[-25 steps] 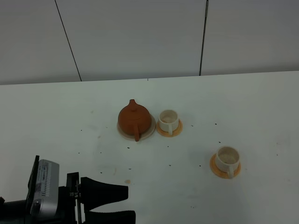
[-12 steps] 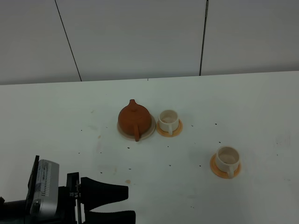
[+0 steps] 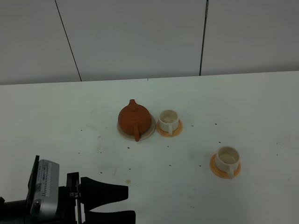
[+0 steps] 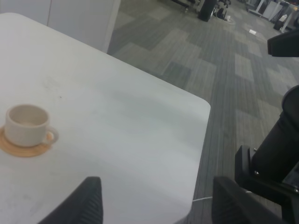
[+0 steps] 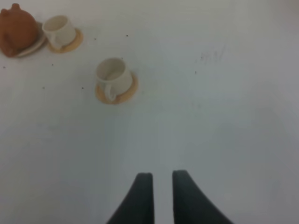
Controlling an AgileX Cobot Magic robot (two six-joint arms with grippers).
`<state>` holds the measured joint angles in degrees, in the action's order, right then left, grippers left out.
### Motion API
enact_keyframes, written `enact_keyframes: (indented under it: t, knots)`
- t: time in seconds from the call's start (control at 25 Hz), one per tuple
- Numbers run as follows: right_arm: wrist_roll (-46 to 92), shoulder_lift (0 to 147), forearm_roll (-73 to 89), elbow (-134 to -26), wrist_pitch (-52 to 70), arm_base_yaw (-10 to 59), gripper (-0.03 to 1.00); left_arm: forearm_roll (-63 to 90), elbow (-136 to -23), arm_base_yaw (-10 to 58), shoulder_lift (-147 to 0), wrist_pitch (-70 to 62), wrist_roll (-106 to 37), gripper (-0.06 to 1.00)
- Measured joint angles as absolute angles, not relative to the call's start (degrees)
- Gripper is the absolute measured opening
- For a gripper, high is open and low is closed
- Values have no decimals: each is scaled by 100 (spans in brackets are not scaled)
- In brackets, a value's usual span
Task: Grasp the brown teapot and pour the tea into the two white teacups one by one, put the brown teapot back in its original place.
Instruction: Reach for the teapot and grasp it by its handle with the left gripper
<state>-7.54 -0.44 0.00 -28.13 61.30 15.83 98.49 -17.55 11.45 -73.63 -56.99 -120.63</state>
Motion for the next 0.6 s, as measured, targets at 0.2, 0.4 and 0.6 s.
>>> enact_keyframes:
  t: [0.2, 0.4, 0.6]
  knots:
    - [-747, -44, 0, -2808, 6130, 1583, 10, 9849, -1755, 1145, -7363, -5678, -12069, 57]
    - [-737, -44, 0, -2808, 6130, 1583, 10, 9849, -1755, 1145, -7363, -5670, -12074, 57]
    - [-731, -44, 0, -2803, 6126, 1583, 11, 9849, -1755, 1145, -7363, -5670, -12074, 57]
